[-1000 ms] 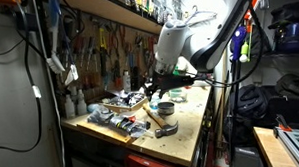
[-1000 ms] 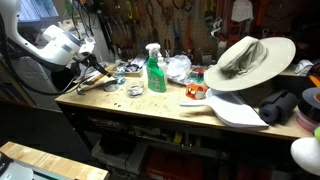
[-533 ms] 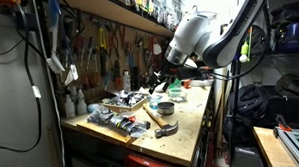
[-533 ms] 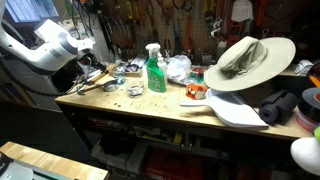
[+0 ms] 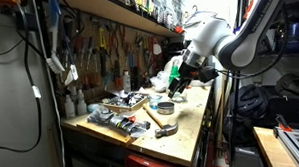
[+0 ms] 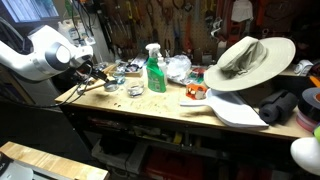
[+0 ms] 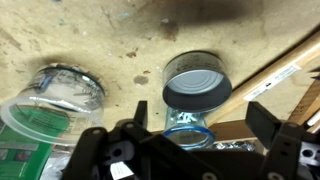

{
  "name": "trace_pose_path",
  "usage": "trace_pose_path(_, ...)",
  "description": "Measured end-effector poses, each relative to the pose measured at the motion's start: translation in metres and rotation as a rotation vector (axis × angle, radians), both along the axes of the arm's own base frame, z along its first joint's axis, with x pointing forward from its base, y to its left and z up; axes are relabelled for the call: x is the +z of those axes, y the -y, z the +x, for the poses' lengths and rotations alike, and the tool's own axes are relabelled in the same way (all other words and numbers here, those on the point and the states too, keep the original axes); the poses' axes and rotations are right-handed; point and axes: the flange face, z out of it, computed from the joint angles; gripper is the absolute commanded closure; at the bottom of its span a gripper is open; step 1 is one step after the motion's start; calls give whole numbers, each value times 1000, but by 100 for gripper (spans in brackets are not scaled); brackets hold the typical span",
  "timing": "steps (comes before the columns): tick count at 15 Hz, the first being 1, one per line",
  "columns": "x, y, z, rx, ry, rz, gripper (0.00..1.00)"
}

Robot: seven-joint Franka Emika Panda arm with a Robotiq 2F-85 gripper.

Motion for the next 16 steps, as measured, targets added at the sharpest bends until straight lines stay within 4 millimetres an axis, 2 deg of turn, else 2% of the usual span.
trace_pose_path(5, 47, 27, -2, 11, -25, -54, 0)
trace_pose_path(11, 137, 69, -19, 67, -51, -31, 0)
trace_pose_path(12, 147, 72, -21, 69, -38, -31, 0)
trace_pose_path(16, 141, 69, -19, 74, -54, -39, 0)
